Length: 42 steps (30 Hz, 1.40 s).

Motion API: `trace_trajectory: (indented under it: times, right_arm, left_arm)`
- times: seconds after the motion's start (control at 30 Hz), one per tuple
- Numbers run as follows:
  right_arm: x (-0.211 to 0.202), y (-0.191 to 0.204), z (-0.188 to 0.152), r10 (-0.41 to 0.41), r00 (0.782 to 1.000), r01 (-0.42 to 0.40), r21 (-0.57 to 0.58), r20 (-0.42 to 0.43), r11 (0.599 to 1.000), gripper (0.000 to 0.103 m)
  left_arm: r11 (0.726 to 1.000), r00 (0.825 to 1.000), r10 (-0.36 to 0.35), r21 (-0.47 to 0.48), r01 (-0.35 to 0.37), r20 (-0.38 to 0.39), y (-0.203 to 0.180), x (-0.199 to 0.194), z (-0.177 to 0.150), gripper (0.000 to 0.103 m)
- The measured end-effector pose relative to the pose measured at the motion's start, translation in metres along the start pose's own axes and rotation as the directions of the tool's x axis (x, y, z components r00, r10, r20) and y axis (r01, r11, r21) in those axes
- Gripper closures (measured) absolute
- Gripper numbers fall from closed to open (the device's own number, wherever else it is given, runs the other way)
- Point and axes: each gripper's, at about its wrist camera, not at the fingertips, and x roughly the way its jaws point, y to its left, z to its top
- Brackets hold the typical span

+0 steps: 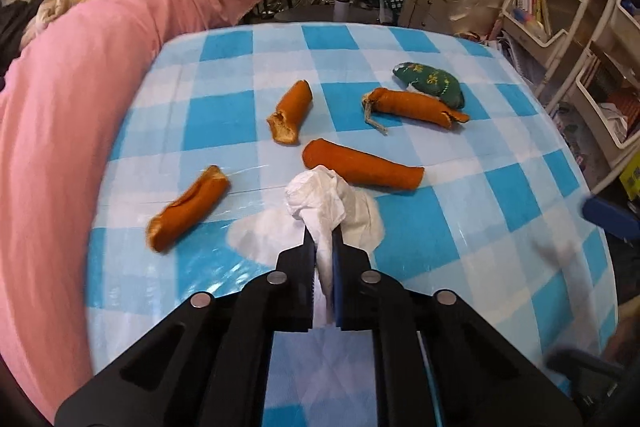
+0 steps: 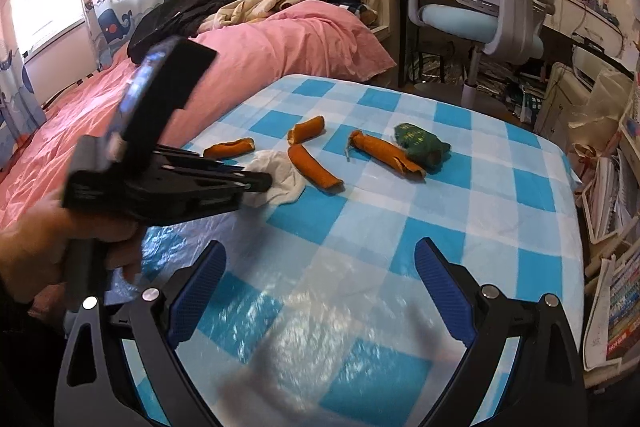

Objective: Collect trash
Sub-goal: 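Grasp an orange snack stick with the right tool while the left lifts the tissue, then carry tissue and snack stick over the yellow bin and open both tools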

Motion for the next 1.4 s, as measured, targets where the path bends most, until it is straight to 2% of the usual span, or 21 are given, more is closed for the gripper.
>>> trace_trajectory:
  times: [0.13,0.3,0.37,0.6,0.73,0.87,1.03,1.2,1.4]
  right_arm:
    - [0.020,0.005,0.011,0.010,1.000,-0.010,-0.023,-0.012,1.000,0.012]
    - [0.054,0.006,0.027,0.029,0.998,-0.031,-0.045,-0.056,0.999,0.027]
    - [0.070,0.006,0.032,0.018,0.997,-0.022,-0.064,-0.073,0.998,0.031]
    - [0.099,0.004,0.044,0.005,0.995,-0.013,-0.086,-0.097,0.996,0.039]
    - [0.111,0.003,0.046,0.027,0.990,-0.040,-0.089,-0.142,0.995,0.055]
    - [0.104,0.004,0.044,0.033,0.988,-0.048,-0.103,-0.148,0.993,0.087]
    - [0.081,0.004,0.040,0.059,0.989,-0.073,-0.106,-0.135,0.992,0.088]
    - [0.037,0.007,0.034,0.137,0.987,-0.141,-0.040,-0.088,0.989,0.088]
    - [-0.028,0.025,-0.004,0.223,0.973,-0.224,-0.009,-0.060,0.975,0.088]
  left_arm:
    - [1.000,0.999,0.001,-0.004,0.000,0.043,0.010,-0.034,0.001,0.096]
    - [0.997,0.995,0.011,-0.071,-0.004,0.103,0.033,-0.068,0.005,0.096]
    - [0.996,0.994,0.003,-0.093,0.007,0.106,0.039,-0.072,0.006,0.096]
    - [0.998,0.994,-0.003,-0.069,0.011,0.111,0.038,-0.076,0.007,0.096]
    - [0.998,0.995,-0.005,-0.066,0.012,0.104,0.036,-0.073,0.008,0.096]
    - [0.998,0.995,-0.003,-0.057,0.008,0.095,0.033,-0.070,0.006,0.096]
    - [0.999,0.995,-0.002,-0.047,0.007,0.101,0.032,-0.075,0.004,0.096]
    - [0.999,0.993,0.002,-0.037,0.003,0.122,0.028,-0.086,-0.004,0.096]
    - [0.999,0.991,-0.010,-0.032,0.014,0.134,0.015,-0.107,-0.031,0.096]
